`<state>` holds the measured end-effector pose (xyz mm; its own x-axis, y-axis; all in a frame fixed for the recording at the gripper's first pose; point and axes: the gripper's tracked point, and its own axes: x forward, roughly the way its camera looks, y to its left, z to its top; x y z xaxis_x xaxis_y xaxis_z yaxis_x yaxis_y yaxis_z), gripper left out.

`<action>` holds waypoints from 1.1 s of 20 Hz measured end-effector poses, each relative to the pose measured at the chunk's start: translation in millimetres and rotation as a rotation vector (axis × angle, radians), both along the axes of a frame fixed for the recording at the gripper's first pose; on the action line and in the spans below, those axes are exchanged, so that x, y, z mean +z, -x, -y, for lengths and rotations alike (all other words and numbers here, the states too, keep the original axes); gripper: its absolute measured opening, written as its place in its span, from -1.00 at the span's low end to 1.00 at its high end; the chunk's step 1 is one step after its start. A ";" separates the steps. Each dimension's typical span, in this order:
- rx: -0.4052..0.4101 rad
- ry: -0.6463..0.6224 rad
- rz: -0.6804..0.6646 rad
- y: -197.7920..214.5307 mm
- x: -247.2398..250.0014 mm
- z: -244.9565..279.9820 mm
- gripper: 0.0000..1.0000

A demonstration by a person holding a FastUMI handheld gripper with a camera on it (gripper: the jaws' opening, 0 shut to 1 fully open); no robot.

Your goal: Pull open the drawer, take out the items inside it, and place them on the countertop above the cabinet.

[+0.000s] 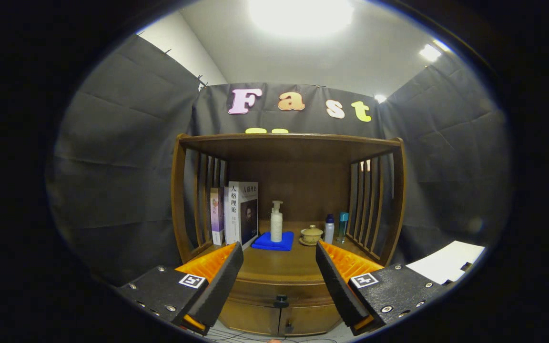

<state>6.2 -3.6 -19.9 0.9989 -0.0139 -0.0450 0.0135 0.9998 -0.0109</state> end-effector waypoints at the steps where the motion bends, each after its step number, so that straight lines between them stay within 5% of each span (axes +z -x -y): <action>1: 0.009 0.003 -0.009 -2.1 -5.1 -3.4 0.89; 10: 0.041 -0.051 -0.128 -28.5 -68.2 -10.0 0.90; 22: -0.013 0.016 -0.203 -74.9 -156.5 15.5 0.90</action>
<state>81.1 -19.1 -176.4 0.9691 -0.0287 -0.2452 0.0219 0.9993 -0.0304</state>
